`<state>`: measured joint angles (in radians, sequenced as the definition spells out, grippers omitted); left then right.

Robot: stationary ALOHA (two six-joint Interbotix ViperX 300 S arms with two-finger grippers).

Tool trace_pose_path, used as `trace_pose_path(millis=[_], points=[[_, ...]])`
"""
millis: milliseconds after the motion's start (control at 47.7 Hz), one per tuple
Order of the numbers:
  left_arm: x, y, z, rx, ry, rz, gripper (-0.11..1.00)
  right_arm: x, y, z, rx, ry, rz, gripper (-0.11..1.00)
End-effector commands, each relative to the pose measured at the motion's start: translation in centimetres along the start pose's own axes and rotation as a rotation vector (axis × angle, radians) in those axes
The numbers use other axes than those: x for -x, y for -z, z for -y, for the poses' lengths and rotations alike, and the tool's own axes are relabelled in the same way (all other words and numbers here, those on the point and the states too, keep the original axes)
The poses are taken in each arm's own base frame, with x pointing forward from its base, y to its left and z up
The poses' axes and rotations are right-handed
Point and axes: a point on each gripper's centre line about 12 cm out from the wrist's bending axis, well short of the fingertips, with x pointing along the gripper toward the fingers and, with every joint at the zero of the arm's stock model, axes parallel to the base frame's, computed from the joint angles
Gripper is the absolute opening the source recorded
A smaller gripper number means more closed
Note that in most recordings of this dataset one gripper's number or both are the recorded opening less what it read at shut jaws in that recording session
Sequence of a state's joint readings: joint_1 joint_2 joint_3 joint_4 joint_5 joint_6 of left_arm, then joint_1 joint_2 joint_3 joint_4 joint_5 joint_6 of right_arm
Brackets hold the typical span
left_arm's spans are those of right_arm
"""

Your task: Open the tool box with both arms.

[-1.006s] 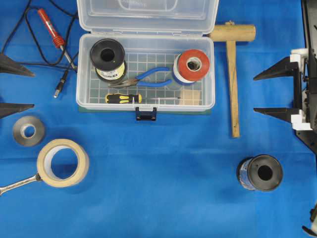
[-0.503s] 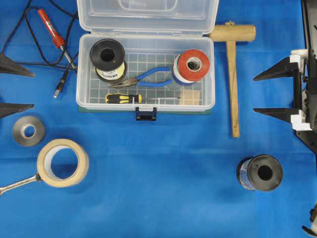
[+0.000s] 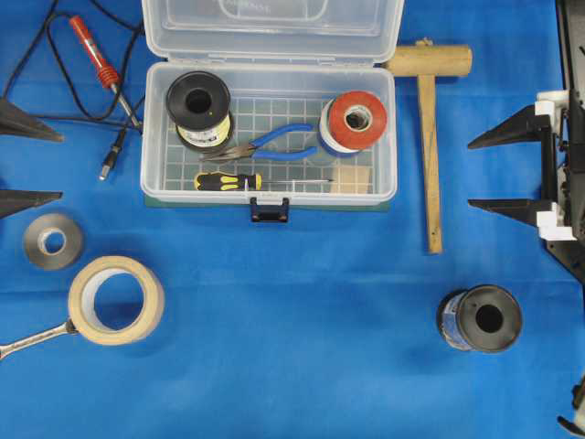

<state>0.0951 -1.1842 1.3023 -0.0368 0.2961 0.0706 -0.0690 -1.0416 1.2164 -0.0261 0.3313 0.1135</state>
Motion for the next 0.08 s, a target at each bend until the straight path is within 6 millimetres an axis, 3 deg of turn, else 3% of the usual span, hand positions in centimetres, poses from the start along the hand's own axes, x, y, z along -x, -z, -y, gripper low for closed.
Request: trace_pose_path(millis=[0,63], points=[[0.02,-0.49,-0.02,0.001,-0.001,0.011,0.89,-0.05,-0.37,-0.03,0.0,0.0,0.005,0.87],[0.02,-0.49,-0.02,0.001,-0.001,0.011,0.89,-0.02,-0.39,0.0,-0.001,0.001,0.006,0.87]])
